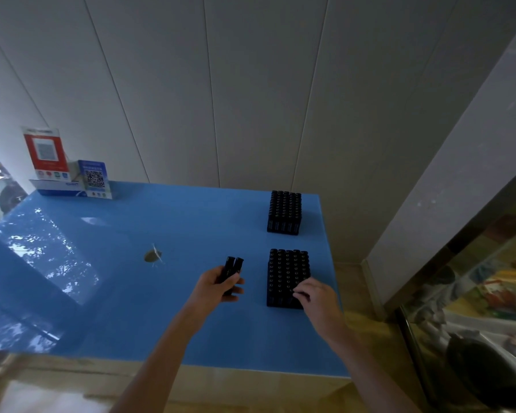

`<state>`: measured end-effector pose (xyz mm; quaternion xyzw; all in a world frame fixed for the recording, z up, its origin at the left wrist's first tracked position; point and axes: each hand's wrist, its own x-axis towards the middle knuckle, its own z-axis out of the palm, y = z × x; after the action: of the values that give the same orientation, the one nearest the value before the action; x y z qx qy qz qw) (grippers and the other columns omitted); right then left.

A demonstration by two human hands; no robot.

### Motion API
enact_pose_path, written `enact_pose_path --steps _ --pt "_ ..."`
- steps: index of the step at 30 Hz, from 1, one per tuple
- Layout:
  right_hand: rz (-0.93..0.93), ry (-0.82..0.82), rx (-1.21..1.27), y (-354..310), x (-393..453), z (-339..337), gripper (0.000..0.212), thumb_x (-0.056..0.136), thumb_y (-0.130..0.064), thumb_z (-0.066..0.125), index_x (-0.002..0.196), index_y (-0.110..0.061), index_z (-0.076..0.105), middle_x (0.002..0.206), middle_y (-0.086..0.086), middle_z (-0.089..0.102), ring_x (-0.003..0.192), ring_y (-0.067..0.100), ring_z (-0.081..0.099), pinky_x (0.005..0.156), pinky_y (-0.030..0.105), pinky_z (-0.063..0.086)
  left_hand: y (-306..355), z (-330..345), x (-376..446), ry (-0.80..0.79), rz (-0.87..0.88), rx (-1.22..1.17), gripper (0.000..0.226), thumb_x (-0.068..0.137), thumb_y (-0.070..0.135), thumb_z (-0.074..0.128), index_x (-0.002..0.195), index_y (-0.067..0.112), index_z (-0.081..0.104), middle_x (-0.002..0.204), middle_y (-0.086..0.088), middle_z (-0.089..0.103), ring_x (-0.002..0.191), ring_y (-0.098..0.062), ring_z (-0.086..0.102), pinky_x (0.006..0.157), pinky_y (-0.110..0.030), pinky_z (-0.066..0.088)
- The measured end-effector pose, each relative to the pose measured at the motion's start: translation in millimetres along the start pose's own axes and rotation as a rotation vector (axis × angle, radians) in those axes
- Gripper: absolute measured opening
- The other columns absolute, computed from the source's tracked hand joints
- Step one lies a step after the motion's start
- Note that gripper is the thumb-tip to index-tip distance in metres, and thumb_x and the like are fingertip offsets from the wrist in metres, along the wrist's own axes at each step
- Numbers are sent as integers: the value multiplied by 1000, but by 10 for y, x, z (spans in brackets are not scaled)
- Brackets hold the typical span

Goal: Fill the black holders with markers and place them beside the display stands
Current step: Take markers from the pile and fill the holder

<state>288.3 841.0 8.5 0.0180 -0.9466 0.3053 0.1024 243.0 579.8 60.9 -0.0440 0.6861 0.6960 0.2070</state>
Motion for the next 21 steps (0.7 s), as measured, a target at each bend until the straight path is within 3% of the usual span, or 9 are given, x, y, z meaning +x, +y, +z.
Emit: enact_pose_path --steps 4,10,13,17,21 --pt "-43 -7 -14 -8 -44 15 13 86 -6 73 99 -7 75 92 -12 54 76 -11 49 77 -1 41 -20 23 27 -16 -19 -75 22 100 6 56 120 -1 61 113 -21 70 98 -29 73 77 -31 61" --pt "8 -27 6 -50 -3 -65 13 89 -15 72 101 -17 75 90 -15 56 75 -6 55 72 7 47 3 87 -36 -58 -7 -47 20 102 12 52 120 6 60 108 -12 74 93 -33 73 78 -37 61" --pt "143 -16 218 -175 41 -161 10 88 -18 74 97 -22 75 84 -13 68 77 2 65 72 16 54 15 132 -56 -81 -19 -37 20 101 14 56 117 4 61 105 -15 74 91 -38 73 80 -40 61" --pt "301 -144 671 -414 109 -318 11 90 -18 71 101 -16 74 86 3 75 77 19 72 72 33 61 61 271 -77 -116 -11 -21 20 98 14 60 114 2 63 102 -17 75 89 -37 73 74 -37 62" --pt "343 -152 845 -572 162 -400 17 89 -18 72 105 -11 71 91 10 75 81 28 73 75 39 62 76 416 -89 -156 8 19 17 96 12 64 110 5 68 102 -18 74 87 -34 74 72 -34 61"
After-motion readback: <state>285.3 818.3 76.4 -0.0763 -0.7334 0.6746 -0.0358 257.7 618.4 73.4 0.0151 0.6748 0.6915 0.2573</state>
